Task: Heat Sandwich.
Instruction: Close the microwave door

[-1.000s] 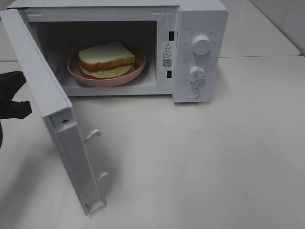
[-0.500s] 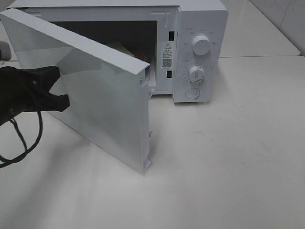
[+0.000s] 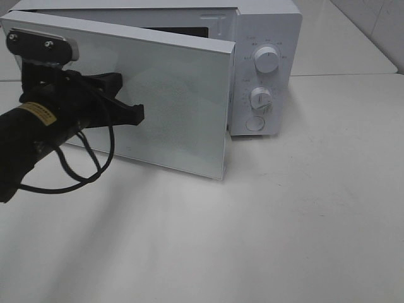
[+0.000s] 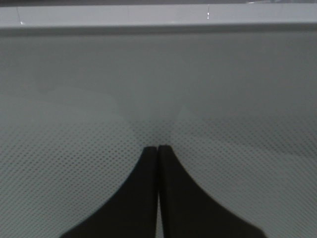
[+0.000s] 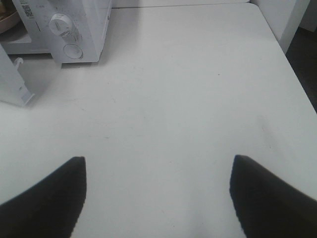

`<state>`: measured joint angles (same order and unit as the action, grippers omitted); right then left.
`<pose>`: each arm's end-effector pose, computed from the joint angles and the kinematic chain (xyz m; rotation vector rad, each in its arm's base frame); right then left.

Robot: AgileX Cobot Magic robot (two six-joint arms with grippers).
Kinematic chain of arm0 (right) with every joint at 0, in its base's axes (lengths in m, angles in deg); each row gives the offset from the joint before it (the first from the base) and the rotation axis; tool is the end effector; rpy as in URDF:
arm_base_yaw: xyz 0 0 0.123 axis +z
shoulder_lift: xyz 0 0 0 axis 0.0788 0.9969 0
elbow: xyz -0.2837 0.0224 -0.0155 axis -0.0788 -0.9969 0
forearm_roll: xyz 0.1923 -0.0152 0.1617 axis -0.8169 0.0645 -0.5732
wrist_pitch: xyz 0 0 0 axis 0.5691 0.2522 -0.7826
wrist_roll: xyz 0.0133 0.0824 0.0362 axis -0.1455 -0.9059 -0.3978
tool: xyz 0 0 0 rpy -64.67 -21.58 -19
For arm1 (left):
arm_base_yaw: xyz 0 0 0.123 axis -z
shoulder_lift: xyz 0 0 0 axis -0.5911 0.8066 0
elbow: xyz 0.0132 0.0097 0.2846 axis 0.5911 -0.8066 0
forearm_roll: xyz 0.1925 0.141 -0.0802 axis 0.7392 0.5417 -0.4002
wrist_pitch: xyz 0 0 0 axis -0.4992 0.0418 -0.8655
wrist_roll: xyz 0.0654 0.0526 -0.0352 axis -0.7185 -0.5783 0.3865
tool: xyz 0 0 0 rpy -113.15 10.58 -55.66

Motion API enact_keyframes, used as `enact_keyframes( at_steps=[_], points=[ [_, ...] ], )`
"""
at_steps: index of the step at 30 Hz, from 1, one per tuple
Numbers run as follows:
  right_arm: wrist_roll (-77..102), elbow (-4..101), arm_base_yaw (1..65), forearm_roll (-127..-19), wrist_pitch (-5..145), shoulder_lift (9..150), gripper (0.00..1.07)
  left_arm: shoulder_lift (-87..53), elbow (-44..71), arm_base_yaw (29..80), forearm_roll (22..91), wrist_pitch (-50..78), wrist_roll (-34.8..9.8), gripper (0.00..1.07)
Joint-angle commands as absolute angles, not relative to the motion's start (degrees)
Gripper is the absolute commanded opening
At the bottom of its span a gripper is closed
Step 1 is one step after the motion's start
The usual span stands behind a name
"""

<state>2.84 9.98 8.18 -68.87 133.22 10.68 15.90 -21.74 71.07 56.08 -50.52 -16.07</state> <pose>-0.0055 -0.0057 0.2805 0.0264 2.0176 0.0147 0.2746 -0.1686 0.1689 0.3488 1.6997 -0.2927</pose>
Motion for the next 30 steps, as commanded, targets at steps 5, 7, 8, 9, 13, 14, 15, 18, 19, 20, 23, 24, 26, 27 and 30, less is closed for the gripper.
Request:
enact_keyframes(
  at_steps=[5,7,8,9,13,14,15,18,19,20,23,24,26,27,30],
  points=[
    [3.2,9.8,7.8,-69.2,132.8,9.2,0.76,19.9,-13.4,73.5,52.1,-46.6,-18.1,0.0],
    [3.2,9.8,7.8,-69.2,132.8,9.2,0.76,20.9,-11.7,73.5,52.0,-46.2,-18.4,0.0],
    [3.2,9.8,7.8,-69.2,132.8,9.2,0.76,22.0,-9.9,73.8,51.6,-46.3,-19.0,0.0],
    [3.2,9.8,7.8,-69.2,132.8,9.2,0.76,22.0,-9.9,73.8,51.6,-46.3,-19.0,0.0],
    [3.2,9.8,7.8,-69.2,132.8,9.2,0.76,24.4,-5.5,74.2,51.4,-43.8,-19.2,0.0],
    [3.2,9.8,7.8,-69.2,132.8,9.2,0.76,24.4,-5.5,74.2,51.4,-43.8,-19.2,0.0],
    [3.2,9.8,7.8,-69.2,132.8,9.2,0.76,25.0,-4.4,74.2,51.3,-43.1,-19.2,0.0],
    [3.2,9.8,7.8,-69.2,132.8,9.2,0.76,27.0,-1.0,74.2,51.2,-42.8,-19.2,0.0],
    [3.2,9.8,7.8,-69.2,132.8,9.2,0.76,27.0,-1.0,74.2,51.2,-42.8,-19.2,0.0],
    [3.2,9.8,7.8,-69.2,132.8,9.2,0.76,27.4,-0.1,74.2,51.3,-42.6,-19.2,0.0],
    [3.2,9.8,7.8,-69.2,132.8,9.2,0.76,28.7,2.9,74.2,50.6,-40.6,-19.4,0.0],
    [3.2,9.8,7.8,-69.2,132.8,9.2,0.76,29.1,3.7,74.2,50.2,-40.3,-20.0,0.0],
    [3.2,9.8,7.8,-69.2,132.8,9.2,0.76,29.3,4.4,74.2,49.9,-39.8,-20.5,0.0],
    [3.2,9.8,7.8,-69.2,132.8,9.2,0.76,29.7,5.1,74.2,49.8,-39.6,-20.7,0.0],
    [3.2,9.8,7.8,-69.2,132.8,9.2,0.76,30.5,6.4,74.2,49.3,-39.5,-20.7,0.0]
  ],
)
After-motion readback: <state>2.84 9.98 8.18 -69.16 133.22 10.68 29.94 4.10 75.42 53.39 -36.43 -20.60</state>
